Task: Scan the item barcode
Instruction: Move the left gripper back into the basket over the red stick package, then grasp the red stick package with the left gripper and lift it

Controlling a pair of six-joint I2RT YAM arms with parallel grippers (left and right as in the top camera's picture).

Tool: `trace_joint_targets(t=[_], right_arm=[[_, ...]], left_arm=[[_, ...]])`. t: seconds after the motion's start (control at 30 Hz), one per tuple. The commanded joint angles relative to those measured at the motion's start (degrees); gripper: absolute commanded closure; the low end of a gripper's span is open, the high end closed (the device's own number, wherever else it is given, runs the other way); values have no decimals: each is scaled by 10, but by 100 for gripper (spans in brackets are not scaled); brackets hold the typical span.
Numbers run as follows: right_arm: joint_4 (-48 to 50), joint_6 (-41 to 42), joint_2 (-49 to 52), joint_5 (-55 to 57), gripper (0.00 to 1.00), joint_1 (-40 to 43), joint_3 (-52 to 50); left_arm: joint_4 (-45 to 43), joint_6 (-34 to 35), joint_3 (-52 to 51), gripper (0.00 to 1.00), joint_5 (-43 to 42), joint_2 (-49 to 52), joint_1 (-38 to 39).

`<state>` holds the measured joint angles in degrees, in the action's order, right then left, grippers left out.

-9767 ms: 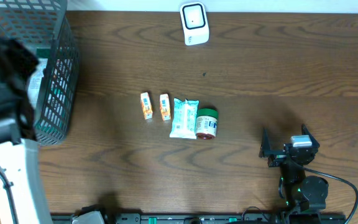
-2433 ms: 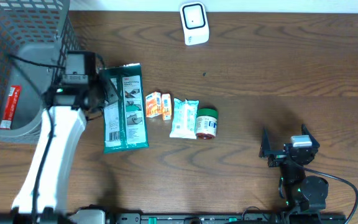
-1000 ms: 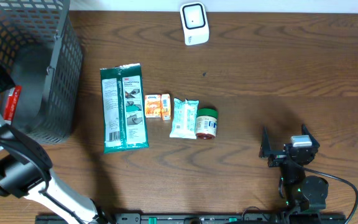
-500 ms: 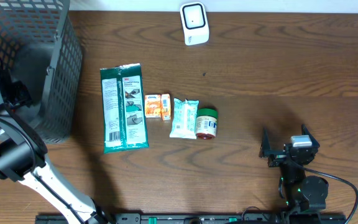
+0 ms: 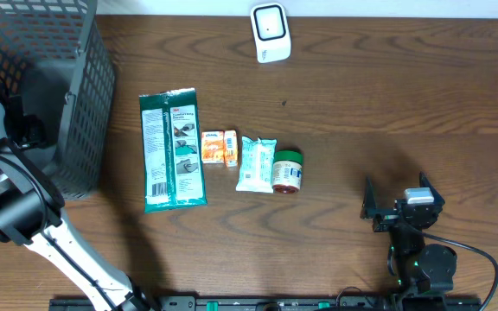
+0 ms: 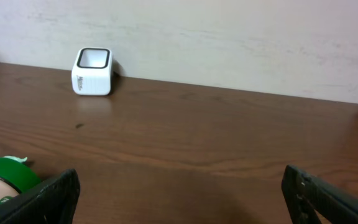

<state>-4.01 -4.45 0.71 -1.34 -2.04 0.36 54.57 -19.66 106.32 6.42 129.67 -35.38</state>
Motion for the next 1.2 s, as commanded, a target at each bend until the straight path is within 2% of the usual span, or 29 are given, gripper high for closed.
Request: trace_joint_targets(t=[0.0, 0.3, 0.4, 0.47, 0.57, 0.63, 0.87, 1.03, 1.1, 1.17], right_arm=[[-2, -3, -2, -2, 1, 6, 0], [-2, -3, -2, -2, 1, 6, 0], [-2, -3, -2, -2, 1, 6, 0], [-2, -3, -2, -2, 1, 6, 0], [-2, -3, -2, -2, 1, 6, 0], [-2, -3, -2, -2, 1, 6, 0], [-2, -3, -2, -2, 1, 6, 0], [-2, -3, -2, -2, 1, 6, 0], [-2, -3, -2, -2, 1, 6, 0], [-2, -3, -2, -2, 1, 6, 0]], left_arm=[[-8, -43, -3, 24, -27, 34, -3], [-12, -47, -5, 23, -47, 86, -4], [-5, -48, -5, 25, -82, 96, -4], [0, -52, -5, 31, -120, 97, -4], [5, -54, -5, 48, -161, 94, -4], [8, -54, -5, 52, -182, 91, -4], [17, -53, 2, 52, -265, 75, -4], [13, -19, 20, 50, -302, 43, -4], [2, 13, 29, 47, -304, 20, -4], [-11, 35, 29, 38, -304, 0, -4]])
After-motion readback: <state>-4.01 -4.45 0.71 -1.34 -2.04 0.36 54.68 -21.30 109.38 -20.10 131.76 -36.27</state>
